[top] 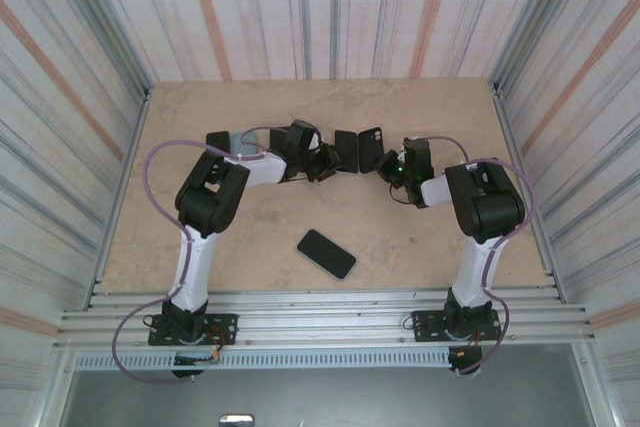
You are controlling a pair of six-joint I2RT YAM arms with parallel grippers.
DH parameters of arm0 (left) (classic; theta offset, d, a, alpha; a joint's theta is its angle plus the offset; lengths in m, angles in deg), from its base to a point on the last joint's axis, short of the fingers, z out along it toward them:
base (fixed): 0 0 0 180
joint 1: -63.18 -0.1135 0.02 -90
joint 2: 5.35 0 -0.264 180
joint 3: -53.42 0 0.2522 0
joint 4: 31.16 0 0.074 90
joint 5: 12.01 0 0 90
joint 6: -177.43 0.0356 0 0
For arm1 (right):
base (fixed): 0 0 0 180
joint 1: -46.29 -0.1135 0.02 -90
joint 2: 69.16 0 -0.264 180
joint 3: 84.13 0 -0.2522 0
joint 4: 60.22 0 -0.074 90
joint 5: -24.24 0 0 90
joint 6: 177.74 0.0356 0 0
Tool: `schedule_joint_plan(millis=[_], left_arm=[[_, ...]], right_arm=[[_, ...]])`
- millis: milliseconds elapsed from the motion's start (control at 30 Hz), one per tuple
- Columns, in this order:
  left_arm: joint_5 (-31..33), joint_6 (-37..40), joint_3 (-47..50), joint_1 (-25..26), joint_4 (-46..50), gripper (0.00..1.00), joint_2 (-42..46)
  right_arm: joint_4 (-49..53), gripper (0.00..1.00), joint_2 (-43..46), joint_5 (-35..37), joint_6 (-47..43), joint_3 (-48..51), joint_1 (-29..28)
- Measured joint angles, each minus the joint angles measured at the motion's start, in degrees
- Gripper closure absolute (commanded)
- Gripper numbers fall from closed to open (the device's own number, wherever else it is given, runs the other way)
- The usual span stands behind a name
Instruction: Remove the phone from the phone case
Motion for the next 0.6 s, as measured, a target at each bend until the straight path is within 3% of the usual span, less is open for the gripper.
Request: schedule_joint_plan(millis=[233,433,600], left_arm=[[0.1,1.6,0.0,-0.4,0.8,0.43,0.5],[1.4,4.2,0.0,-0.6,4.1,0.39,1.8],[2.4,6.1,0.0,-0.6,6.4,0.36,2.8]], right_arm=[[2.4,0.8,-0.3,0.0,-1.9,-0.9,0.0],[5.2,0.63,-0.2,0.3,-4.7,-1.9,0.0],[7.6,0.57,0.7,0.8,-7.0,-2.6,0.0]])
